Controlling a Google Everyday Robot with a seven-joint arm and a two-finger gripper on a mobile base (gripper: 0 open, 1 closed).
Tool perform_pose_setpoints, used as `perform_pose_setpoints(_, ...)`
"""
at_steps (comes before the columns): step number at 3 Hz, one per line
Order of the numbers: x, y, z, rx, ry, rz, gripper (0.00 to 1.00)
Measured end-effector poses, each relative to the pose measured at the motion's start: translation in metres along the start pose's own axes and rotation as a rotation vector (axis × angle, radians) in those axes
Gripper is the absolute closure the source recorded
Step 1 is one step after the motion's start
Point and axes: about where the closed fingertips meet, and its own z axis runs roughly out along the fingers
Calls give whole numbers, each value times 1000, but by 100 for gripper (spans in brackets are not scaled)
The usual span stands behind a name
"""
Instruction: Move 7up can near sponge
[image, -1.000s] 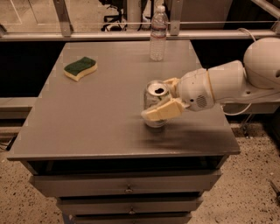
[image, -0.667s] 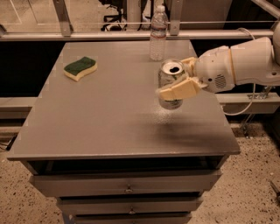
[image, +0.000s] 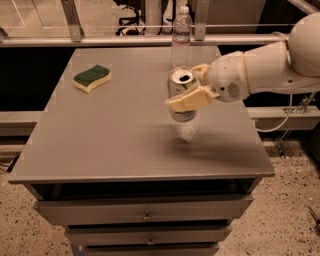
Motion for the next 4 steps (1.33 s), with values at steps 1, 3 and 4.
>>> perform_pose_setpoints(1,-14,-29,45,-8,-20,-35,100)
perform_pose_setpoints(3,-55,-82,140,-24,-96,-57,100)
perform_pose_setpoints(4,-60,-113,195,6,-112,-16,100)
